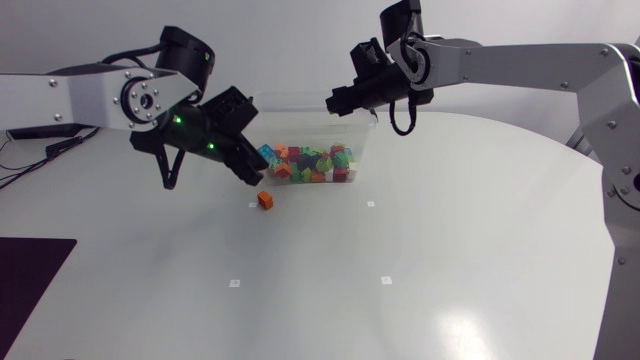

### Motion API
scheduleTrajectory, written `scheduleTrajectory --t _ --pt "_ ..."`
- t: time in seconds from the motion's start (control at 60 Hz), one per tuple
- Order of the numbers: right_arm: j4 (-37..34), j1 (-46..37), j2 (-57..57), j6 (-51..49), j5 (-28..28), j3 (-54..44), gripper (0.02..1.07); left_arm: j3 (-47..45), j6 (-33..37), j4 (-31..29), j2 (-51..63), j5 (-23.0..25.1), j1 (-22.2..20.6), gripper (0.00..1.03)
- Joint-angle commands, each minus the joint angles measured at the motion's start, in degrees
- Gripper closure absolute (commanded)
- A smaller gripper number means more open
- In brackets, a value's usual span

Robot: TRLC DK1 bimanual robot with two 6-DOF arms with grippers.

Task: Place the duplo bricks in the container

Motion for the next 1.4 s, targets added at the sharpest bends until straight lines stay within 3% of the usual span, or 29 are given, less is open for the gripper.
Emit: scheduleTrajectory --t 0.0,0.133,0.517,1.033,1.117,1.217,1.267,1.383 --pt "-0.40 -0.90 0.47 1.19 0.41 0.74 0.19 4.17 -2.58 -0.18 -0.37 -0.07 -0.38 0.77" --pt "0.39 -1.78 -2.78 1.10 0.41 -2.43 0.07 8.04 -5.57 1.93 1.74 -0.07 -0.03 0.77" --pt "3.11 -4.33 -17.20 1.01 -0.38 -17.11 0.07 19.02 -10.75 6.06 11.76 -0.07 -0.47 0.77" --pt "5.48 -6.52 -37.59 -0.39 -3.99 -42.15 0.07 35.28 -14.44 4.39 25.55 -2.35 -1.52 0.72" --pt "5.40 -6.70 -40.23 -0.66 -4.51 -45.41 0.07 37.57 -14.71 3.86 27.58 -3.41 -1.52 0.58" --pt "5.31 -6.79 -42.77 -1.36 -4.78 -48.83 0.07 39.94 -14.79 2.54 29.86 -5.43 -1.79 0.15" --pt "5.31 -6.96 -44.09 -1.62 -4.87 -50.24 0.07 39.94 -14.88 2.54 30.04 -6.22 -1.88 0.05" --pt "5.22 -7.93 -45.50 -1.89 -5.57 -52.17 0.07 39.41 -14.97 2.37 29.42 -6.66 -2.05 0.05"
